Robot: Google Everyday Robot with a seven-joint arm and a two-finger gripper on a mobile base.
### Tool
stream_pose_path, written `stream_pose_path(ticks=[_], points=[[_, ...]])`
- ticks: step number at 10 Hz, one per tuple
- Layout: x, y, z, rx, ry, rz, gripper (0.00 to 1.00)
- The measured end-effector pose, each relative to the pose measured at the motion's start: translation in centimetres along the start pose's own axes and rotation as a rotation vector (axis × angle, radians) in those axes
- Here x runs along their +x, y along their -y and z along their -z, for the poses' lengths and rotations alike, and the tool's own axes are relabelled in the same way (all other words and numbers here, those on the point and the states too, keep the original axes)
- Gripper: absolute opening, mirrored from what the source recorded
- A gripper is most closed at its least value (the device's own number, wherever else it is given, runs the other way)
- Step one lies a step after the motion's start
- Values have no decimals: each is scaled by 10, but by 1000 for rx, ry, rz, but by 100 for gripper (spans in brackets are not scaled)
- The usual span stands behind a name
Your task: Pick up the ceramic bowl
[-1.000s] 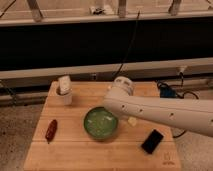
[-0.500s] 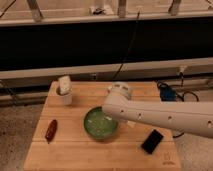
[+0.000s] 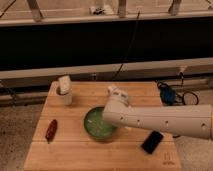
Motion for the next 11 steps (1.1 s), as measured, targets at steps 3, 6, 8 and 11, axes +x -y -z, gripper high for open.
stream_pose_path(ticks=[3,6,8,11], points=[[-6,-5,-13,5,22,16,80],[-12,-10,-23,8,42,24,80],[-15,-12,-28,5,50,35,80],[-18,-17,-38,-2,60,39,80]])
